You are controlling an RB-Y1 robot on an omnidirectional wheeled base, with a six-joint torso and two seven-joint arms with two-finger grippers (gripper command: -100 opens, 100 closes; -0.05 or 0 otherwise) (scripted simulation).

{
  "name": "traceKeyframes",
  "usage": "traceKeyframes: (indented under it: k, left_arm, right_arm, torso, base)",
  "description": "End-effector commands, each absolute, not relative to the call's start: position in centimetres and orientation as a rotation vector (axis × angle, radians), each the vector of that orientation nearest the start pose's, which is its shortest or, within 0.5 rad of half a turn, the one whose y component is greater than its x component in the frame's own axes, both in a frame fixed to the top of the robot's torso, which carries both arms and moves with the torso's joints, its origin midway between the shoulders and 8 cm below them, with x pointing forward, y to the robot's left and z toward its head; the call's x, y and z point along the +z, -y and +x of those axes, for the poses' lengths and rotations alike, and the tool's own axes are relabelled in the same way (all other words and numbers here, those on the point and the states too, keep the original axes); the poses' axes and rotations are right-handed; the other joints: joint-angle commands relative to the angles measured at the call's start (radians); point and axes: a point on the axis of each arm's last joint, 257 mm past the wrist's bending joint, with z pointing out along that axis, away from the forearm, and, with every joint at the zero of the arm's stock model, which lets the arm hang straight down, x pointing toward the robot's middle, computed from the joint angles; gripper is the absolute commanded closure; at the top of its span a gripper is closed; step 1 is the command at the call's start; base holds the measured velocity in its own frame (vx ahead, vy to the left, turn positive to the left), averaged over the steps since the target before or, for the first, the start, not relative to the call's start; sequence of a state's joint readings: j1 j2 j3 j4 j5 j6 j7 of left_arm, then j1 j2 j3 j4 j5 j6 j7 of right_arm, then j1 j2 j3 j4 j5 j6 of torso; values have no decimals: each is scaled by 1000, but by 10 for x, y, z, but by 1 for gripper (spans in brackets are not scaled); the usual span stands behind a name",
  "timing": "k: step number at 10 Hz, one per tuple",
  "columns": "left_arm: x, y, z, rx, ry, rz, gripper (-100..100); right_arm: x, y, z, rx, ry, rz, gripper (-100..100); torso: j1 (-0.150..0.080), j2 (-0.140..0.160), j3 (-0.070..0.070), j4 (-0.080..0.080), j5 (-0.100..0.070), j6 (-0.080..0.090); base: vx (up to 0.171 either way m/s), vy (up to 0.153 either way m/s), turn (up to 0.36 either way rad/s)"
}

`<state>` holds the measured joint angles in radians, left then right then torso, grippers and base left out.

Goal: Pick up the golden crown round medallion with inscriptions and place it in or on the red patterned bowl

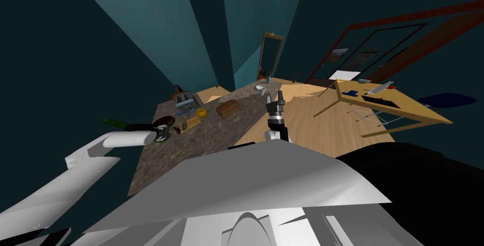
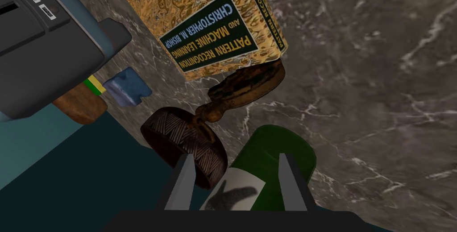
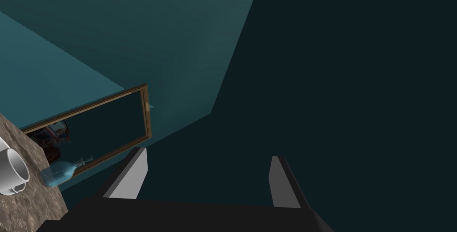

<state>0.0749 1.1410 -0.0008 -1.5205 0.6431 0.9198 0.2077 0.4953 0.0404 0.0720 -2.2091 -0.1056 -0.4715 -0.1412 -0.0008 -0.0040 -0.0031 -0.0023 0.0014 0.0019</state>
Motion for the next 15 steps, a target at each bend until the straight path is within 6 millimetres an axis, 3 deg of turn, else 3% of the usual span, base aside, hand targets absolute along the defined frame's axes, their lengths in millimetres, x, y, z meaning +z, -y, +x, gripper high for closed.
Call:
traceKeyframes:
  k: [1, 4, 6, 10, 15]
  left_arm:
    - [-266, -626, 399, -127, -1638, -1785, 100]
    - [-266, -626, 399, -127, -1638, -1785, 100]
    - [-268, -635, 390, -108, -1599, -1852, -100]
    - [-277, -650, 367, -56, -1528, -1982, -100]
    - [-289, -675, 322, 54, -1395, -2188, -100]
  right_arm:
    - [-12, 272, 364, 1546, -527, 896, 0]
    - [-12, 272, 364, 1546, -527, 896, 0]
    - [-12, 272, 364, 1546, -527, 896, 0]
    - [-12, 272, 364, 1546, -527, 896, 0]
    - [-12, 272, 364, 1546, -527, 896, 0]
  torso:
    - [0, 0, 0, 0, 0, 0]
    - [0, 0, 0, 0, 0, 0]
    - [0, 0, 0, 0, 0, 0]
    - [-3, 0, 0, 0, -1, 0]
    - [-1, -2, -1, 0, 0, 0]
  base:
    - [0, 0, 0]
    - [0, 0, 0]
    - [-2, -19, -97]
    - [0, -47, -170]
    - [19, -16, -183]
